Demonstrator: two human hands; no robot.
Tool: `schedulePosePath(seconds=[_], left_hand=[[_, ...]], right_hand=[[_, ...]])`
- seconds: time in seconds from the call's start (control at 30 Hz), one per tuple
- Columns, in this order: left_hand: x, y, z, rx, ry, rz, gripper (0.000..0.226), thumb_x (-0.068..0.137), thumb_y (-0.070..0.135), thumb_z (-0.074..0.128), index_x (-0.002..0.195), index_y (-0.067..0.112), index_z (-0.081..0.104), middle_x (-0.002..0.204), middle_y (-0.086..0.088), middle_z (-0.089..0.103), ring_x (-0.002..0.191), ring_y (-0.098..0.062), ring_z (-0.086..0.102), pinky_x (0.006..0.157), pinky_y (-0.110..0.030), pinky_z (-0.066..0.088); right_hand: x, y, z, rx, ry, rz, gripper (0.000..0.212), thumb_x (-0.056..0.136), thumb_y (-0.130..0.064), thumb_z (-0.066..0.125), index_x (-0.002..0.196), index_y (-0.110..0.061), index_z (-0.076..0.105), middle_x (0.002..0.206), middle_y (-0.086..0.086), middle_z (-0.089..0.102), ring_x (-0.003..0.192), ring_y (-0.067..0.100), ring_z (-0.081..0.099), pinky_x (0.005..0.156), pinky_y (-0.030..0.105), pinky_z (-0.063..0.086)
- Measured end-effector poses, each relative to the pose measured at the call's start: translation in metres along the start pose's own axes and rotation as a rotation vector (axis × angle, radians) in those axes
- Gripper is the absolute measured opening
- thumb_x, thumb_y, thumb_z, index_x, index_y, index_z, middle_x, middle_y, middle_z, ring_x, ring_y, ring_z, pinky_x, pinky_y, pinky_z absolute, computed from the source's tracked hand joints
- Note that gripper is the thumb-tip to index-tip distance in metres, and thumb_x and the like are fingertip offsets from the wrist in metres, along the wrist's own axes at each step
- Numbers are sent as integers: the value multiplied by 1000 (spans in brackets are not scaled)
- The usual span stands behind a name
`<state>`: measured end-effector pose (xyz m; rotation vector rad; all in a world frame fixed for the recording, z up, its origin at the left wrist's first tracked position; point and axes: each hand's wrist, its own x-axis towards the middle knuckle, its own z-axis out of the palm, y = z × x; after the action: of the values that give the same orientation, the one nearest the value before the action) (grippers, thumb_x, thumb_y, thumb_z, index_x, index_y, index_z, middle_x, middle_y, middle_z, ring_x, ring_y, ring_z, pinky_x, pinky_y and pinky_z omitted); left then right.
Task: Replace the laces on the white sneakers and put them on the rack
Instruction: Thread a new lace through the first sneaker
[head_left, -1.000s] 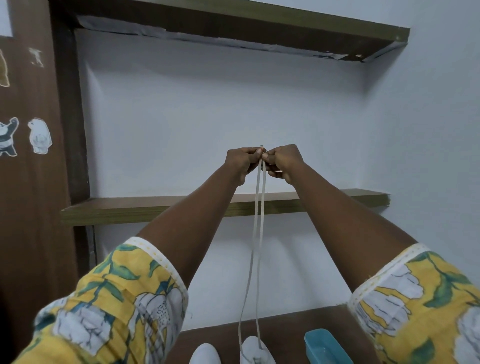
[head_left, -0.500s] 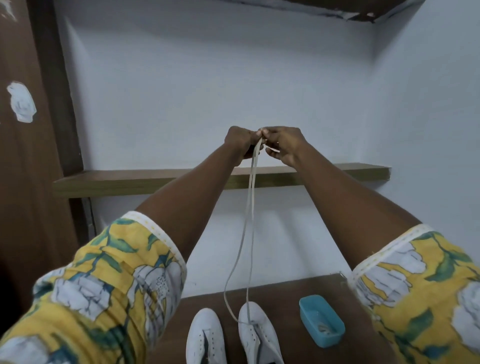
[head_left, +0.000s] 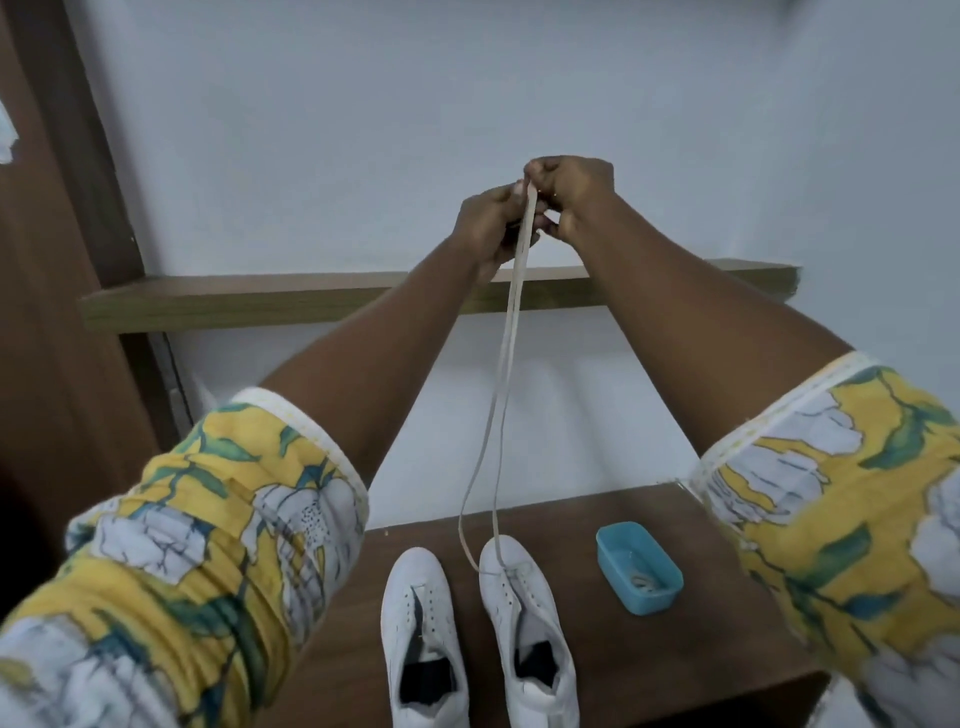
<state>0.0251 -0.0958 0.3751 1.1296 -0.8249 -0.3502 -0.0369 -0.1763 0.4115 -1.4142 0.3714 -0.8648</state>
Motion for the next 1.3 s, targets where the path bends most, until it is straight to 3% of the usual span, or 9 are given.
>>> schedulePosePath(seconds=[0.13, 0.27, 0.4, 0.57, 0.67, 0.8, 0.93, 1.1, 1.3], left_hand=[[-28, -59, -6, 301, -59, -62, 24, 98, 15, 48, 119, 9, 59, 77, -4, 64, 63, -11, 61, 62, -21, 49], [-61, -154, -41, 635, -152, -285, 24, 92, 11, 58, 111, -1, 65, 88, -10, 67, 73, -14, 61, 71, -25, 48], [-97, -229, -70, 890, -186, -457, 25, 83, 6, 69, 106, -1, 69, 110, -14, 69, 97, -19, 64, 61, -8, 46], [-128, -283, -79, 1154, -332, -586, 19, 82, 11, 68, 101, 5, 70, 103, -11, 68, 101, -19, 61, 61, -8, 37], [-134, -300, -77, 1162, -306, -607, 24, 83, 9, 66, 107, 5, 70, 113, -8, 68, 107, -21, 62, 75, -16, 39], [-133, -304, -74, 1113, -228, -627, 14, 79, 1, 65, 71, 10, 71, 79, 0, 69, 79, -15, 62, 60, -11, 43], [-131, -308, -70, 1088, -204, -582, 15, 81, 9, 67, 93, 1, 73, 97, -13, 71, 81, -19, 61, 63, -17, 43], [-127, -307, -71, 983, -41, -620, 22, 84, -9, 55, 65, -1, 64, 59, -6, 59, 68, -23, 63, 76, -36, 56], [-123, -296, -73, 871, 143, -648, 37, 86, -13, 39, 56, 5, 51, 58, -7, 54, 54, -19, 57, 54, -27, 51]], right_hand=[[2, -8, -2, -89, 13, -54, 29, 84, 3, 51, 61, -12, 60, 74, 4, 64, 61, 14, 57, 54, 19, 43], [-2, -29, -9, -98, 9, -162, 32, 84, 6, 44, 60, -10, 58, 69, 5, 63, 56, 15, 61, 48, 15, 47], [0, -42, -10, -137, 34, -212, 29, 82, 4, 45, 61, -10, 59, 66, 4, 64, 50, 13, 58, 49, 15, 46], [7, -36, -15, -240, 74, -221, 26, 82, -3, 49, 62, -15, 60, 64, -3, 64, 42, 6, 44, 49, 14, 37], [9, -33, -18, -261, 69, -254, 30, 80, -3, 47, 55, -17, 55, 66, -3, 64, 42, 7, 36, 47, 14, 31], [12, -26, -20, -173, 68, -251, 27, 77, 2, 44, 58, -12, 58, 68, 2, 65, 47, 11, 38, 47, 16, 33], [17, -18, -19, -114, 68, -227, 27, 79, 6, 47, 62, -7, 64, 67, 6, 65, 48, 13, 39, 49, 20, 38], [22, -18, -20, -82, 68, -231, 27, 82, 6, 49, 64, -5, 65, 68, 8, 65, 50, 16, 43, 51, 21, 46], [21, -28, -20, -50, 46, -275, 29, 80, 11, 45, 59, -3, 59, 70, 13, 60, 55, 20, 45, 54, 23, 50]])
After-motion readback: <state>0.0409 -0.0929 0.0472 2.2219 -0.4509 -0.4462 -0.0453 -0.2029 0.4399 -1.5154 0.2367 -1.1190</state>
